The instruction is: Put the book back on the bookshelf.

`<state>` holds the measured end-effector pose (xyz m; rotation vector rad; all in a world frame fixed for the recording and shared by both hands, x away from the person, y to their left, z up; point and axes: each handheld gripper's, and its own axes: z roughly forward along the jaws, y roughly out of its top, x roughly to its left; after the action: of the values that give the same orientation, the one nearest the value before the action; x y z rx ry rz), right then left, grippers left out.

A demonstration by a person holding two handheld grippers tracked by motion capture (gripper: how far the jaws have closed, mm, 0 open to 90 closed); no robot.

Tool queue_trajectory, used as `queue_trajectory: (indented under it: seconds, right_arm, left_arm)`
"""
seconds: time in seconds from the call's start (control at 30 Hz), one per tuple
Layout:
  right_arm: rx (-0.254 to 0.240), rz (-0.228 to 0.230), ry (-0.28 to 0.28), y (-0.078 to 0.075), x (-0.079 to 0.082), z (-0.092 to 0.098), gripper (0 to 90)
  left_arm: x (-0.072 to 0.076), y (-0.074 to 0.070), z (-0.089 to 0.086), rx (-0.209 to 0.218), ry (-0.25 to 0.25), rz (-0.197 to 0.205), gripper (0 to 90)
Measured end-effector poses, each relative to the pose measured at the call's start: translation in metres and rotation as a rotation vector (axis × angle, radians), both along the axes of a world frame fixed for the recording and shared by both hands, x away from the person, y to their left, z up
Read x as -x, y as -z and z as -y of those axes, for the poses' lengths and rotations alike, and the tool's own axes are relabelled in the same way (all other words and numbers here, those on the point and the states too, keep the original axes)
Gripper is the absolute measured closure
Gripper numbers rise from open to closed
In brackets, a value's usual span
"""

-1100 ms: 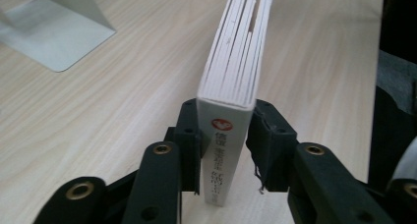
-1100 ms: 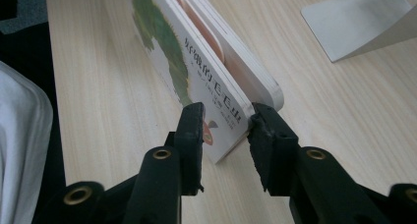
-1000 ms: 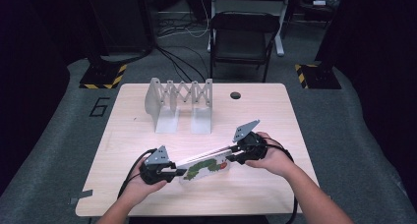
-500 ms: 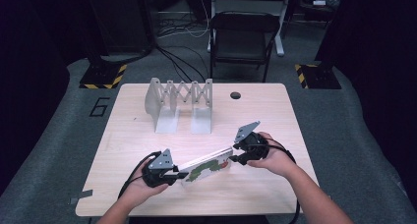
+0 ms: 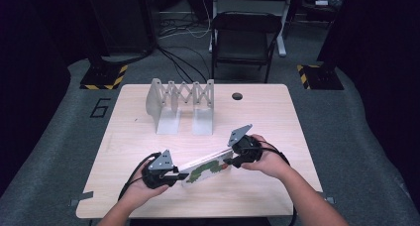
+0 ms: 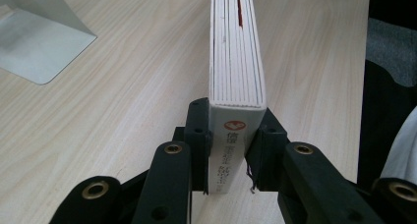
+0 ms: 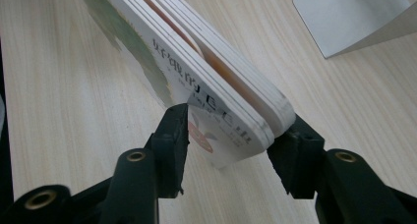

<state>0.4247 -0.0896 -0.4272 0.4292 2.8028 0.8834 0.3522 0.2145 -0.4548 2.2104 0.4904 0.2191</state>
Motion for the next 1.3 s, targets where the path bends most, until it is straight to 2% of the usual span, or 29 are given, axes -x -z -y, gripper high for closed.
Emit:
queue_trajectory:
  seconds: [0.3, 0.5, 0.77, 1.0, 1.1, 1.27, 1.3]
  right_arm:
    - [0.003, 0.001, -0.015, -0.001, 0.001, 0.0, 60.5]
    - [-0.001, 0.02, -0.025, 0.0, 0.004, -0.006, 60.8]
    - [-0.007, 0.009, -0.026, 0.001, 0.006, -0.012, 61.0]
    - [-0.01, 0.022, -0.034, 0.002, 0.005, -0.014, 60.9]
    - [-0.013, 0.024, -0.029, 0.002, 0.005, -0.014, 60.9]
    - [-0.014, 0.025, -0.028, 0.003, 0.005, -0.014, 60.9]
    - [-0.019, 0.022, -0.03, 0.003, 0.005, -0.014, 60.8]
  left_arm:
    - [-0.002, -0.001, 0.0, 0.001, -0.022, -0.003, 67.7]
    - [-0.003, -0.004, -0.002, -0.004, -0.044, -0.002, 66.6]
    - [-0.005, -0.007, -0.006, 0.021, -0.078, -0.001, 65.3]
    - [-0.007, -0.008, -0.007, 0.014, -0.082, -0.007, 64.6]
    - [-0.007, -0.007, -0.006, 0.022, -0.098, -0.008, 64.0]
    - [-0.01, -0.006, -0.003, 0.026, -0.093, -0.009, 63.6]
    - [-0.01, -0.006, -0.002, 0.023, -0.087, -0.022, 63.6]
